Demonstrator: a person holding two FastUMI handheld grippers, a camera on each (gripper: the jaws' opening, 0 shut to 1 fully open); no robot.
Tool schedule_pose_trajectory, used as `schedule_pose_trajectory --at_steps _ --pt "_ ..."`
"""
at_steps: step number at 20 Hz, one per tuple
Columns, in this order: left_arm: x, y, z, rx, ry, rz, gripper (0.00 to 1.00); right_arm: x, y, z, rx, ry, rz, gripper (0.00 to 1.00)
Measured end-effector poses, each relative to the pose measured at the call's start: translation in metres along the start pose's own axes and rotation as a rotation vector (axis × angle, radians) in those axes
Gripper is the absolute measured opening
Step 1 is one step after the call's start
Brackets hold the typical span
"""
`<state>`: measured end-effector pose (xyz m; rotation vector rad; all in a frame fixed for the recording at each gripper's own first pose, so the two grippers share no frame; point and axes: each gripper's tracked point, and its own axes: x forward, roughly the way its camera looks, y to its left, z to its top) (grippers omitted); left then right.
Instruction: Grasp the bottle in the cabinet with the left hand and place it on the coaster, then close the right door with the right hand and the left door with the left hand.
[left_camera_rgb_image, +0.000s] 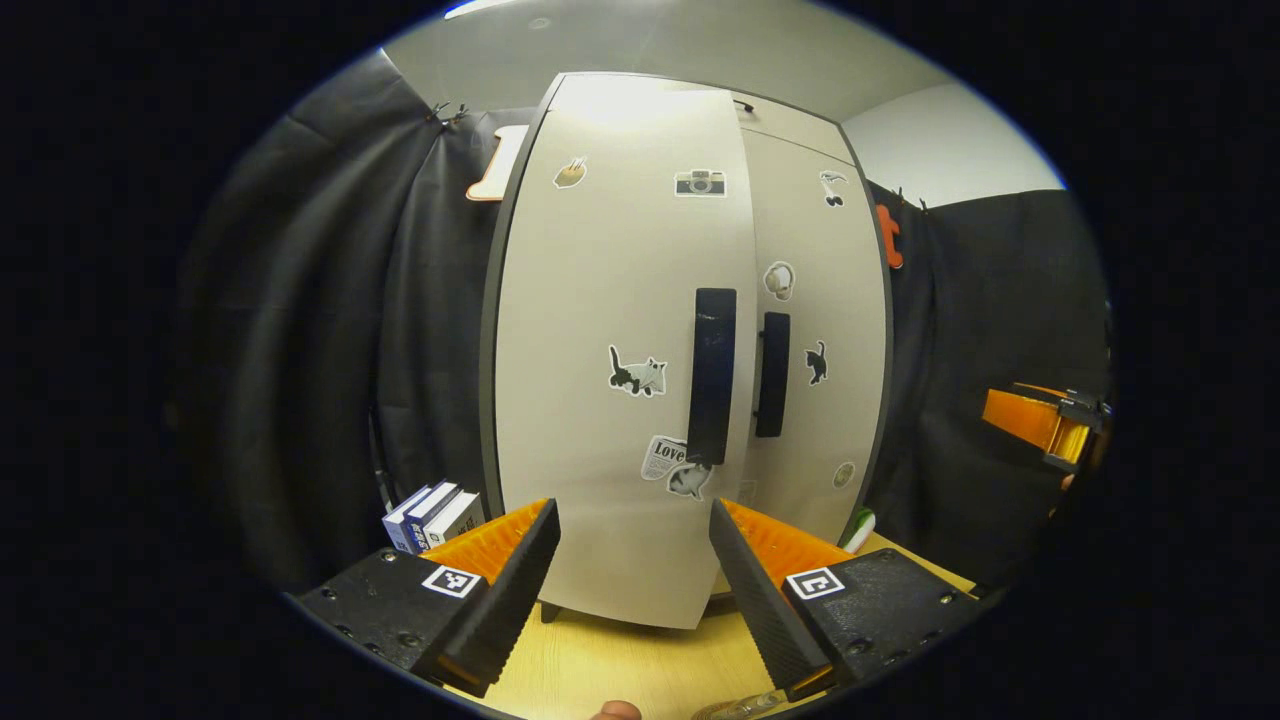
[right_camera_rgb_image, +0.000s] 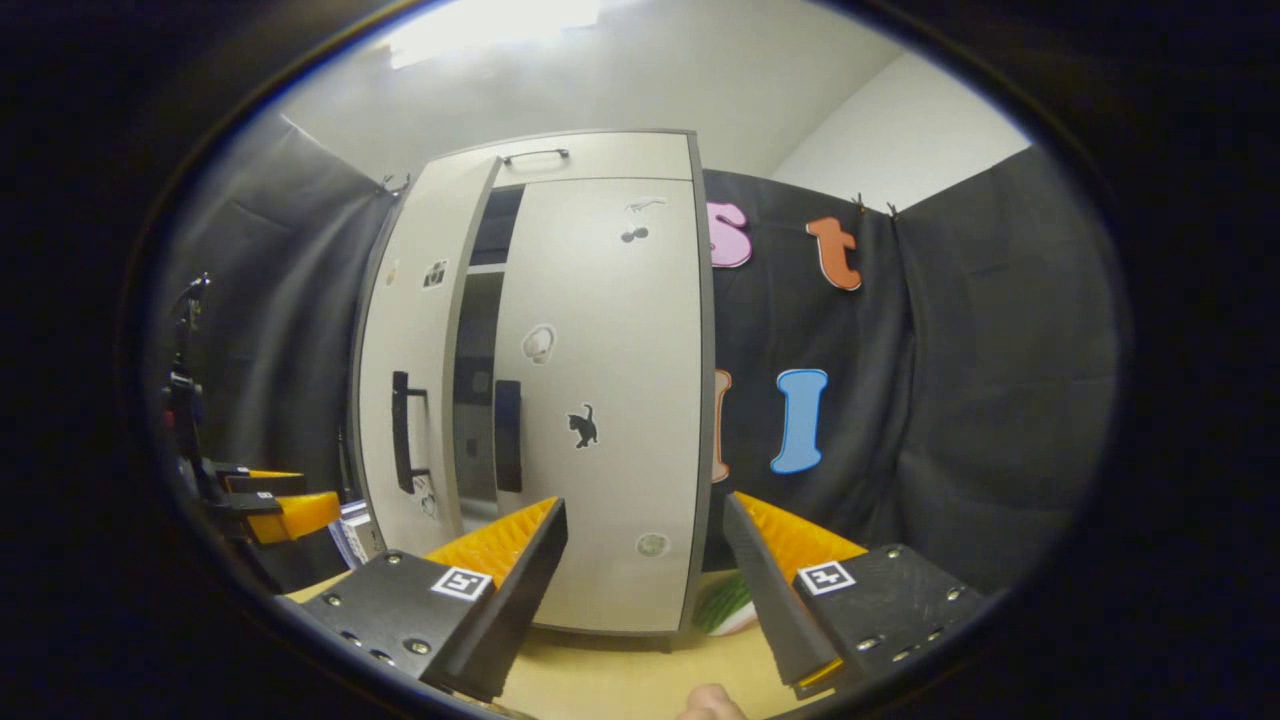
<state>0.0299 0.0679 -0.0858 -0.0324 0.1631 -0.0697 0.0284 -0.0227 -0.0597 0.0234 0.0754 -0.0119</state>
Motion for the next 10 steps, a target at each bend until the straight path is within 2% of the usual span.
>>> schedule_pose_trajectory --at_steps 2,5,6,10 --pt "-0.0035 -0.0011 0.0009 0.003 -0.002 -0.001 0.95 -0.0001 -0.0006 -0.0003 0.002 0.001 0.0 0.95" --pt "-0.0052 -0.0019 0.0048 0.009 -0.007 -0.001 0.95 -0.001 -0.0022 -0.0015 0.005 0.001 0.0 0.93" --pt "-0.0054 -0.0027 0.0057 0.01 -0.011 -0.002 0.95 -0.0015 -0.0028 -0.0013 0.005 0.002 0.0 0.96" --pt "-0.0069 -0.006 0.0091 0.018 -0.018 -0.01 0.95 -0.001 -0.0017 -0.0021 0.007 0.004 0.002 0.93"
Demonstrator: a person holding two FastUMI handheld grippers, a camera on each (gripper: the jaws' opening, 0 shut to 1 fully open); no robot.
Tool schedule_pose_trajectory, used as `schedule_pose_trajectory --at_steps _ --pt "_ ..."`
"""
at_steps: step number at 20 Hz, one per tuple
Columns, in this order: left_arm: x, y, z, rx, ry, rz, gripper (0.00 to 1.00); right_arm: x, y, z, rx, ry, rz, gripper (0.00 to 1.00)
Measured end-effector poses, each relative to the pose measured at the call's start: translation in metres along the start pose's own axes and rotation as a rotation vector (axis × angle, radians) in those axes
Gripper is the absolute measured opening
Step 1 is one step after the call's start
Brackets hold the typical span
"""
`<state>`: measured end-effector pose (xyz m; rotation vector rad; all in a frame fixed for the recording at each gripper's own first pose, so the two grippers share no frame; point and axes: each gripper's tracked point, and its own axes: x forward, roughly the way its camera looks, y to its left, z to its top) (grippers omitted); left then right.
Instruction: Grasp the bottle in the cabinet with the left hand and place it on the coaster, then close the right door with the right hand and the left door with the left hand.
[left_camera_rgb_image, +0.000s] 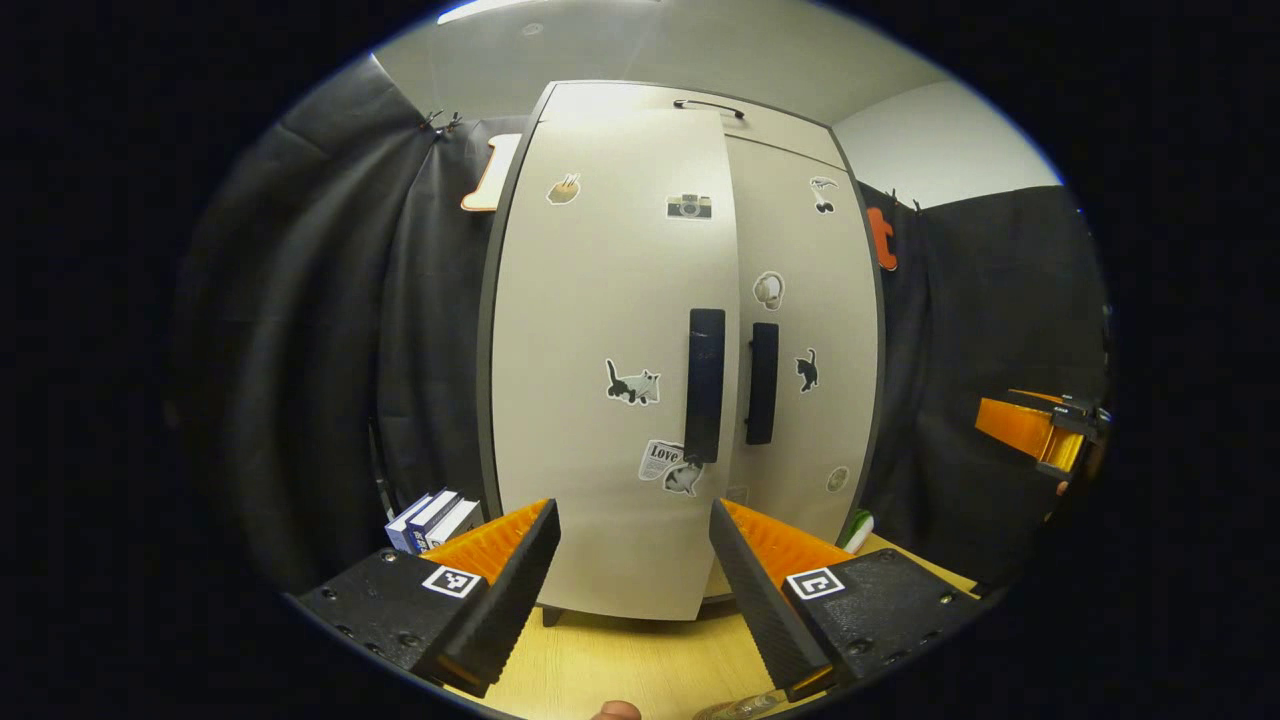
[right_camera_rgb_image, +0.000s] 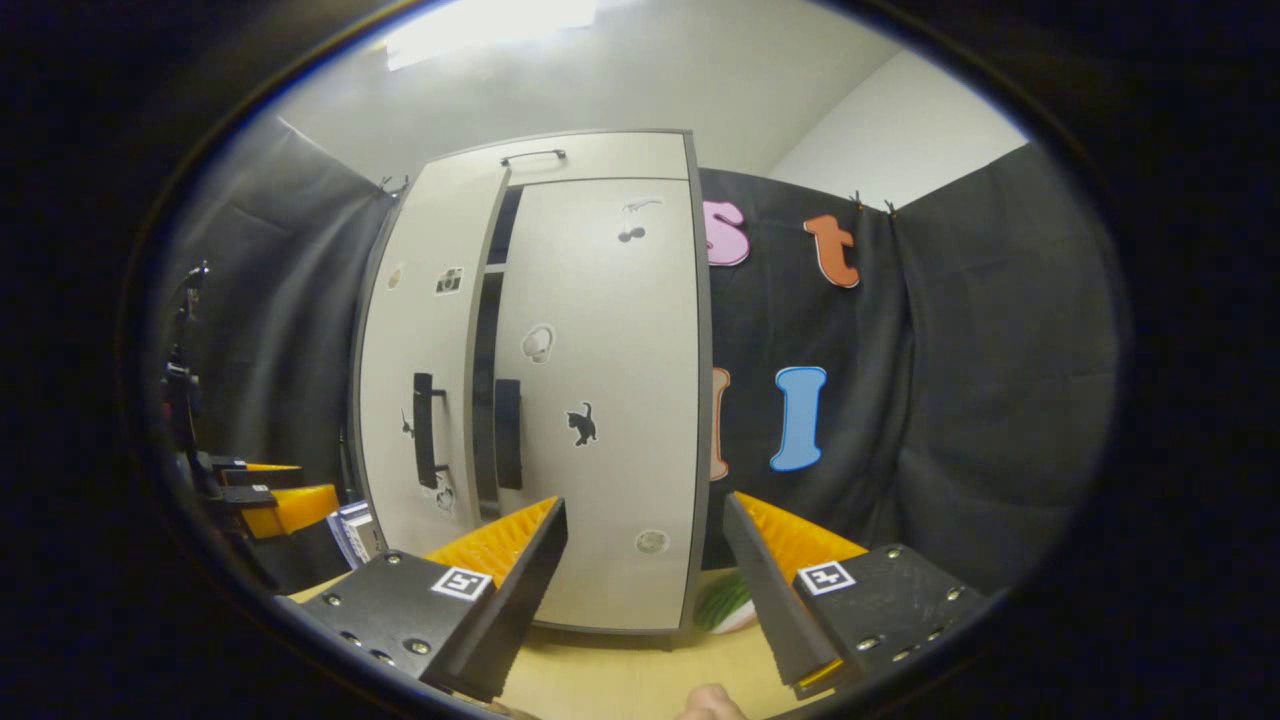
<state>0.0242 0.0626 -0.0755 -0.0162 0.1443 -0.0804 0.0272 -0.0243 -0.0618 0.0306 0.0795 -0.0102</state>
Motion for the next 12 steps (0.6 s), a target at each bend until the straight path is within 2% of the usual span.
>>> schedule_pose_trajectory --at_steps 1,7,8,11,12 --pt "-0.0007 -0.0009 0.0001 0.001 0.0 -0.001 0.95 -0.0005 0.0002 -0.0002 -0.001 0.001 0.001 0.95" --pt "-0.0019 -0.0051 0.0016 0.008 -0.001 -0.01 0.95 -0.0019 0.0005 -0.0021 0.0 0.001 0.003 0.93" --pt "-0.0024 -0.0056 0.0017 0.009 -0.001 -0.011 0.91 -0.0016 0.0002 -0.0028 0.0 0.002 0.002 0.95" --pt "-0.0026 -0.0069 0.0013 0.019 -0.002 -0.013 0.95 -0.0026 -0.0005 -0.003 0.0 0.005 0.001 0.95" --pt "-0.0031 -0.0072 -0.0008 0.022 0.002 -0.013 0.9 -0.0026 0.0 -0.003 -0.001 0.005 0.002 0.95"
